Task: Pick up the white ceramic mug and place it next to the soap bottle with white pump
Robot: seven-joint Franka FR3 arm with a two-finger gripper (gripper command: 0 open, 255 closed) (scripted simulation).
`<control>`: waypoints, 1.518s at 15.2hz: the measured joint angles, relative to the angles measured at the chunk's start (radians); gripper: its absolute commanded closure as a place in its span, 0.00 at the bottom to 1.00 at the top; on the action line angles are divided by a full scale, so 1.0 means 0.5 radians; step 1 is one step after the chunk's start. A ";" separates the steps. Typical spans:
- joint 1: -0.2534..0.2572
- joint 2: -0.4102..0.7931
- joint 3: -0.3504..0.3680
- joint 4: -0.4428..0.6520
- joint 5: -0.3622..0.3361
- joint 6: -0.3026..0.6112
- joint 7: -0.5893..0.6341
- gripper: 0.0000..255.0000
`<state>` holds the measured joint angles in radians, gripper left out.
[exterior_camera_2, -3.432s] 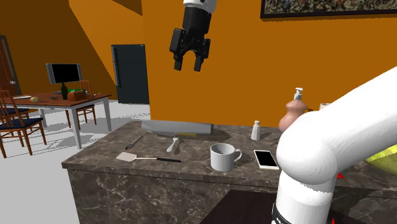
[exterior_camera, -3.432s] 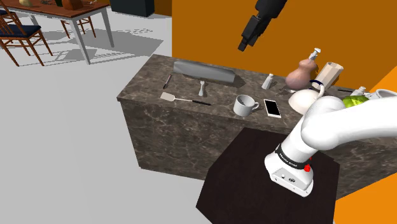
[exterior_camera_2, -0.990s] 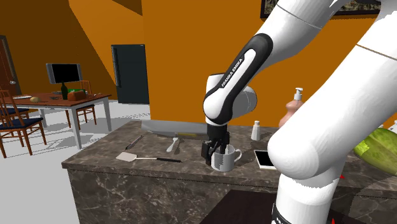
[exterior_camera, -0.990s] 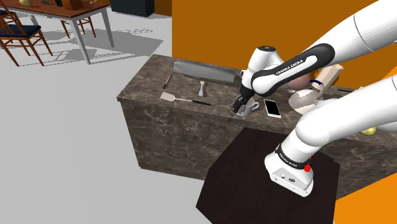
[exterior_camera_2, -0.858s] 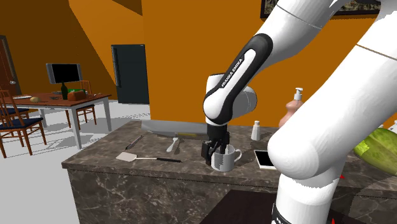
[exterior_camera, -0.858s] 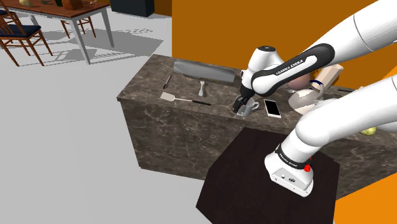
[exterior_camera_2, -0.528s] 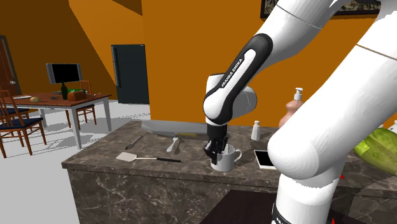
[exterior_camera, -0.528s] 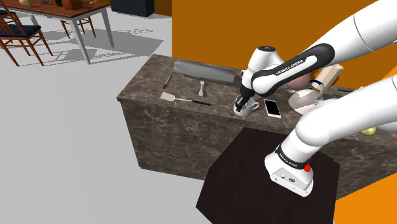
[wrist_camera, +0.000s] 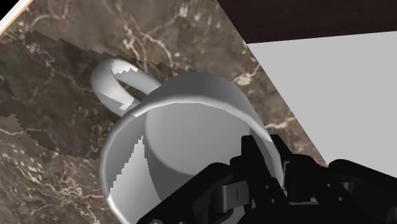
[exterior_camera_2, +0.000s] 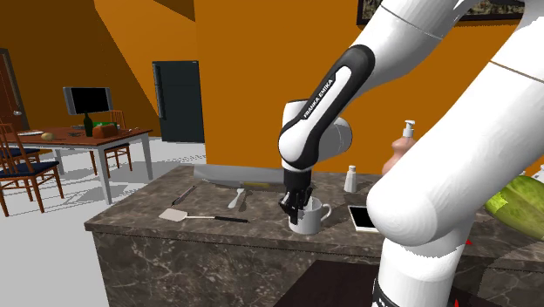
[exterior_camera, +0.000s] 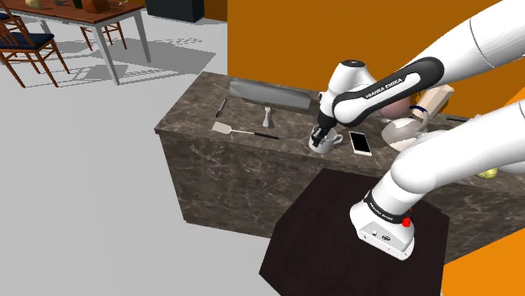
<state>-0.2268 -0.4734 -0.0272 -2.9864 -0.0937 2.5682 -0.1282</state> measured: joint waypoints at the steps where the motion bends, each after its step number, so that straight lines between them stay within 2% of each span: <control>1: -0.001 -0.026 -0.003 0.003 0.000 -0.029 -0.006 1.00; 14: 0.025 -0.396 0.000 0.159 0.038 -0.553 -0.028 1.00; 23: 0.031 -0.538 0.002 0.334 0.052 -0.871 -0.045 1.00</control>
<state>-0.2112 -0.7424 -0.0262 -2.8193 -0.0677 2.1326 -0.1505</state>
